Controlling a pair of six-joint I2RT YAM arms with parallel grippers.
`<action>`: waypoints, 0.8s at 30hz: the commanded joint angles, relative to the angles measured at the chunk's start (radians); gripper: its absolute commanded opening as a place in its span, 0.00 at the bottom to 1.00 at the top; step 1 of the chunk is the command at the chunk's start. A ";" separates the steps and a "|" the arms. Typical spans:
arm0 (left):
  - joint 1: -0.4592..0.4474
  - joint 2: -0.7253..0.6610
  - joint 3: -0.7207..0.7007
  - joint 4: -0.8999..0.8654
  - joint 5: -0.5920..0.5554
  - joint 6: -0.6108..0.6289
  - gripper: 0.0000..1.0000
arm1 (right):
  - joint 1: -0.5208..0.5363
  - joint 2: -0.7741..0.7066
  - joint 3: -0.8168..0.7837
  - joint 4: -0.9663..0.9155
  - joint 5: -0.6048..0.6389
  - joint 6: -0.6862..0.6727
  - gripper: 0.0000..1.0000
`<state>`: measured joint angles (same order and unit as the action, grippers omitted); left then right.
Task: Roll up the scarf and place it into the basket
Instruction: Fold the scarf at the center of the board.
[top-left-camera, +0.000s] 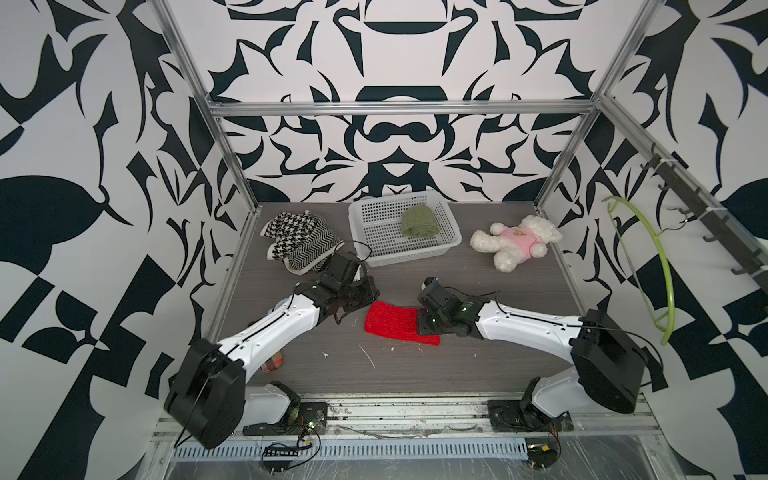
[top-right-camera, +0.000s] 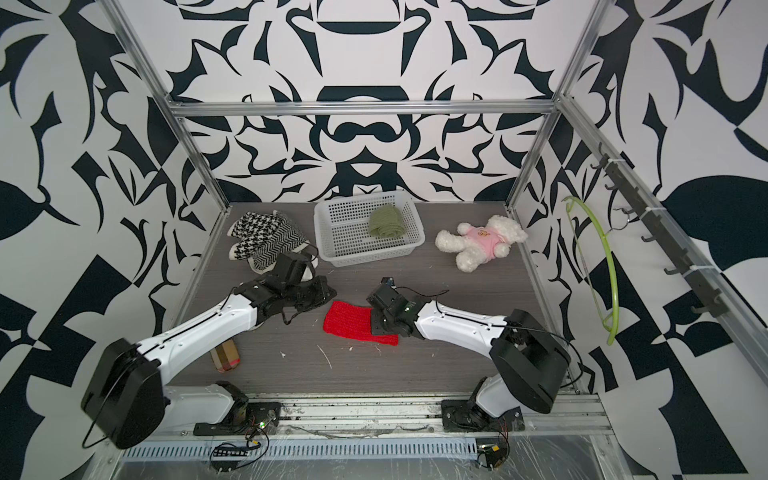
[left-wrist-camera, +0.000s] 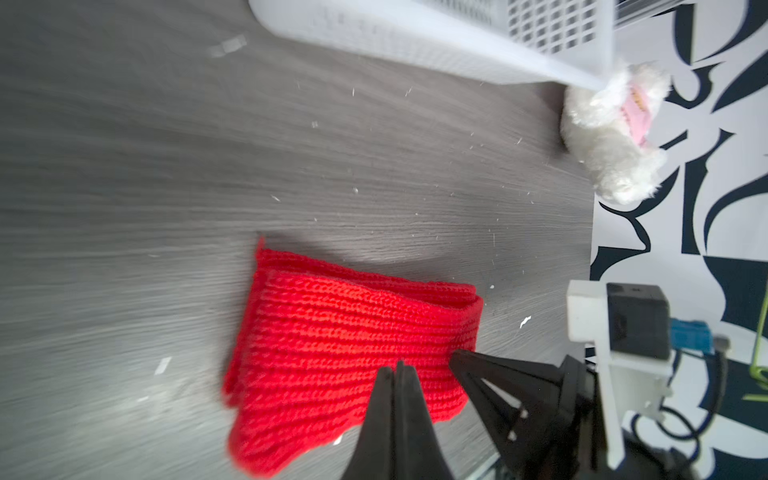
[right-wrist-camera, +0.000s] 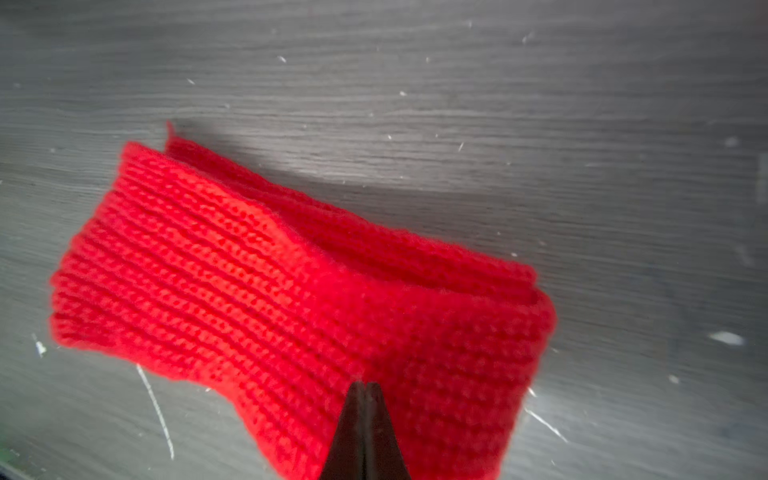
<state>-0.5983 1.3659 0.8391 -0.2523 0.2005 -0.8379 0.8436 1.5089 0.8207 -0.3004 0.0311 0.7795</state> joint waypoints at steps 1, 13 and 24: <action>-0.008 0.068 -0.044 0.064 0.068 -0.028 0.00 | -0.036 0.027 -0.026 0.068 -0.051 0.009 0.00; 0.006 0.134 -0.114 0.118 0.055 -0.027 0.00 | -0.086 -0.046 0.045 -0.011 -0.037 -0.068 0.00; -0.174 0.113 -0.012 0.088 0.105 0.022 0.00 | -0.165 0.025 -0.029 0.058 -0.116 -0.072 0.00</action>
<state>-0.7502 1.4574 0.8154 -0.1490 0.2893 -0.8314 0.6975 1.5112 0.8169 -0.2699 -0.0509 0.7246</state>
